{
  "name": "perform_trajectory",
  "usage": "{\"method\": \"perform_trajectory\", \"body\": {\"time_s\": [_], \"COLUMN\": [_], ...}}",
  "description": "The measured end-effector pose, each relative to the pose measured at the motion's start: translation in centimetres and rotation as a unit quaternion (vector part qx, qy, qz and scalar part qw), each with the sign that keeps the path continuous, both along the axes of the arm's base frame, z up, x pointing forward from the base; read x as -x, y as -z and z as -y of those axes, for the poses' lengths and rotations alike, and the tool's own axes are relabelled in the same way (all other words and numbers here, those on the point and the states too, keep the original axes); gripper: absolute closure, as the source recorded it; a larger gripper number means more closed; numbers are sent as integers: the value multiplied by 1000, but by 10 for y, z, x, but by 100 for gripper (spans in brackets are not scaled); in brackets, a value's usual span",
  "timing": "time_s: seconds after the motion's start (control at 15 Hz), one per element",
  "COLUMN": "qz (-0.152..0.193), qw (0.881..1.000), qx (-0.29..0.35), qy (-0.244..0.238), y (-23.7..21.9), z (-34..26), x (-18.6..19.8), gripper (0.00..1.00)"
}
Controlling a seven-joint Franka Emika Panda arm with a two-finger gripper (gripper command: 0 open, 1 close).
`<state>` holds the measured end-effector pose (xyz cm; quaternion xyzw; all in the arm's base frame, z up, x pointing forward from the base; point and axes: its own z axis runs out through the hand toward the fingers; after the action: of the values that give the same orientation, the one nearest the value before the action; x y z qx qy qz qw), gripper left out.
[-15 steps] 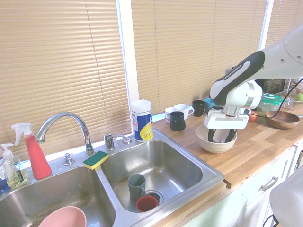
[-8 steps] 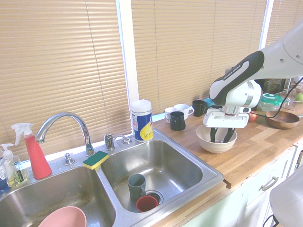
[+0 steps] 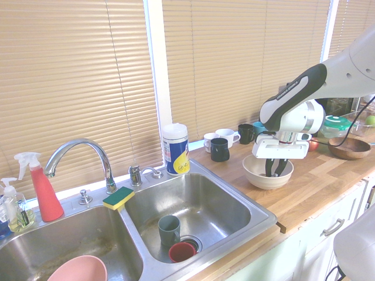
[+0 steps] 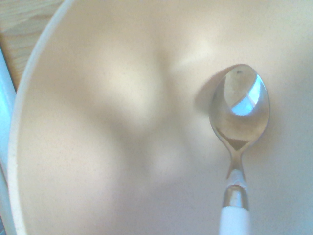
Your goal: Put the spoon into the sink
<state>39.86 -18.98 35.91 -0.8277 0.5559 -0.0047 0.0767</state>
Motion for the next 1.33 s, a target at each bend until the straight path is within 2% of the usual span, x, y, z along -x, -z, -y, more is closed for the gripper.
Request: {"method": "perform_trajectory", "body": {"time_s": [0.4, 0.8, 1.0, 1.33], "qz": [6, 55, 79, 112], "qw": [1000, 997, 995, 986], "qx": [1, 25, 48, 123], "qy": [22, 47, 25, -26], "y": [-2, -60, -91, -132], "z": [18, 42, 20, -67], "x": [8, 38, 56, 72], "gripper": [100, 100, 100, 100]}}
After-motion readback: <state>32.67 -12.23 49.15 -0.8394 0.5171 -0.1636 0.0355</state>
